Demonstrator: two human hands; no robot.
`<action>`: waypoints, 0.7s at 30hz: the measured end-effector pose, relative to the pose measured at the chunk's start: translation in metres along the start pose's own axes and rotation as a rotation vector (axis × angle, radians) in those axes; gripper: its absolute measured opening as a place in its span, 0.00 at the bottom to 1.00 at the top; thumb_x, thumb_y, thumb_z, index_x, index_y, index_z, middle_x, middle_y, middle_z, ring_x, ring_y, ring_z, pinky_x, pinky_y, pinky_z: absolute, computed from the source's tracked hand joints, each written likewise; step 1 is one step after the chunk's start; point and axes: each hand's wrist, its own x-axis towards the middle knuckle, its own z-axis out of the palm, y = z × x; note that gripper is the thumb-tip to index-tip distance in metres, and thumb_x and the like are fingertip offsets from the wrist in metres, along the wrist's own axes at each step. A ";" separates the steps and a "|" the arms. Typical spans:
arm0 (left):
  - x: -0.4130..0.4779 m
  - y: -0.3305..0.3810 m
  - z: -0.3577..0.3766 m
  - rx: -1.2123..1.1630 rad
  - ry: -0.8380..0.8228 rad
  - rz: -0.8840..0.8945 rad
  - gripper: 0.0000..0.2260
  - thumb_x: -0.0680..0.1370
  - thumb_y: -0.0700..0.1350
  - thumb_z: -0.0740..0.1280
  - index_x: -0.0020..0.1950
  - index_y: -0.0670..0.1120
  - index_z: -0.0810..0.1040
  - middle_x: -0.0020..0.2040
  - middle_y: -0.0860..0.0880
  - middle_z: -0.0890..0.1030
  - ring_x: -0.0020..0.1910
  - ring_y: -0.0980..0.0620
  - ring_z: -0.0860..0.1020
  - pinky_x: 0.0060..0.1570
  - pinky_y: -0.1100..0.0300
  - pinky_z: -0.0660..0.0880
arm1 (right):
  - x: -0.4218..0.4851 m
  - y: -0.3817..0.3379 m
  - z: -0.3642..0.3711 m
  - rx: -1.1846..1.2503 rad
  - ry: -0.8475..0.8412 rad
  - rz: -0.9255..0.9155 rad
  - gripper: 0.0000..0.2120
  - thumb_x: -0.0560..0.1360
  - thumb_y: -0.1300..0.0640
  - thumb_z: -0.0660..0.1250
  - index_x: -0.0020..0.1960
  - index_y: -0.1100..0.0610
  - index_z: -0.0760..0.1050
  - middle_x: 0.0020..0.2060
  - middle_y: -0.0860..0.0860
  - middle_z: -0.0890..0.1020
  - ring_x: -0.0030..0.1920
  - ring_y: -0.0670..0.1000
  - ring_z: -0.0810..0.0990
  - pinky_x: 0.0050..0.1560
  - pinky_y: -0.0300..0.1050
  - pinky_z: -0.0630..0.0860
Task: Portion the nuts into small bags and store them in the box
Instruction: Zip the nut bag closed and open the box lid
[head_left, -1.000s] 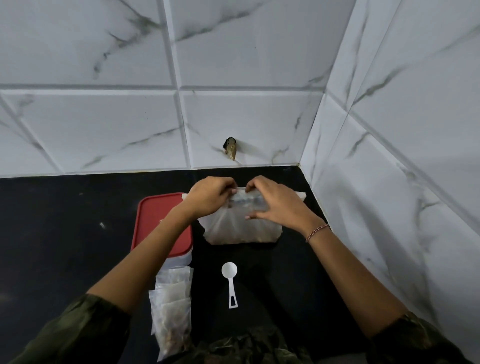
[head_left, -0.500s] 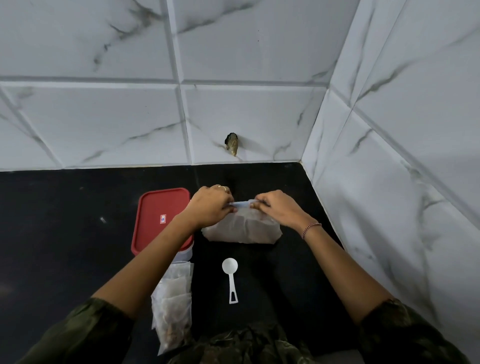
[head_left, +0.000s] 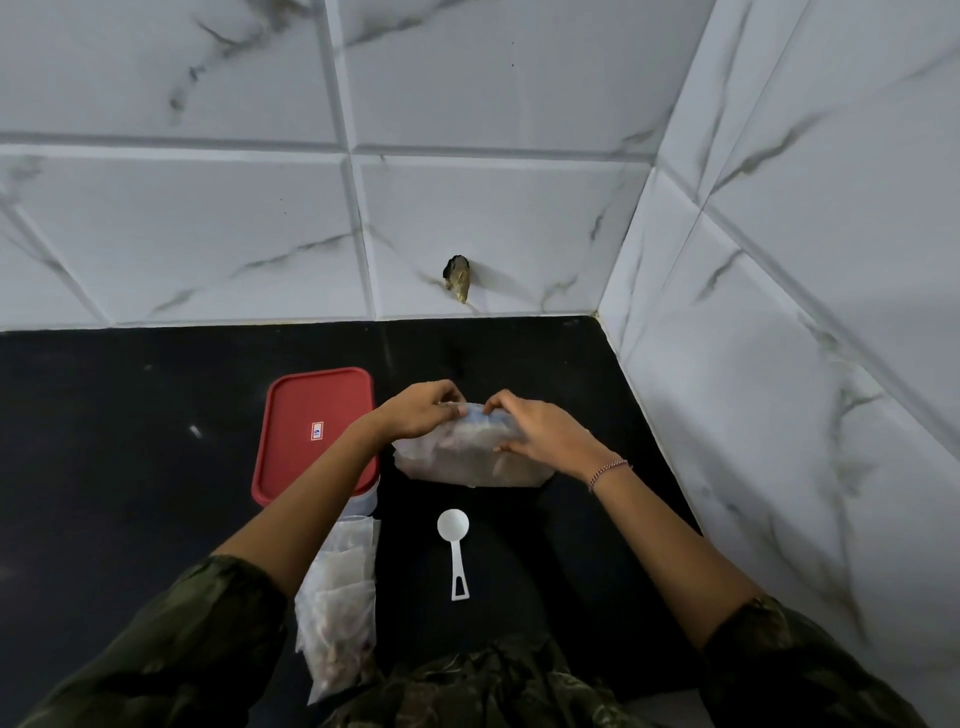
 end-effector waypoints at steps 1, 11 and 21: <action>0.002 -0.001 0.001 -0.005 0.009 0.000 0.09 0.81 0.45 0.62 0.57 0.42 0.75 0.55 0.44 0.78 0.52 0.50 0.76 0.50 0.60 0.70 | 0.002 0.002 0.003 0.029 0.004 0.006 0.18 0.74 0.50 0.68 0.62 0.49 0.69 0.53 0.51 0.79 0.49 0.49 0.79 0.53 0.48 0.76; -0.008 0.000 0.022 0.756 0.056 0.142 0.20 0.74 0.63 0.64 0.58 0.53 0.80 0.58 0.52 0.75 0.61 0.51 0.71 0.60 0.49 0.66 | 0.014 0.022 0.033 0.204 -0.115 0.193 0.12 0.78 0.51 0.62 0.56 0.55 0.79 0.48 0.48 0.78 0.49 0.46 0.76 0.51 0.42 0.72; 0.009 -0.012 0.037 0.656 -0.040 -0.001 0.18 0.83 0.50 0.52 0.57 0.44 0.79 0.55 0.47 0.81 0.59 0.48 0.76 0.72 0.42 0.50 | -0.013 0.020 0.053 -0.206 0.193 -0.114 0.24 0.77 0.40 0.58 0.66 0.53 0.68 0.58 0.50 0.74 0.58 0.48 0.72 0.61 0.46 0.67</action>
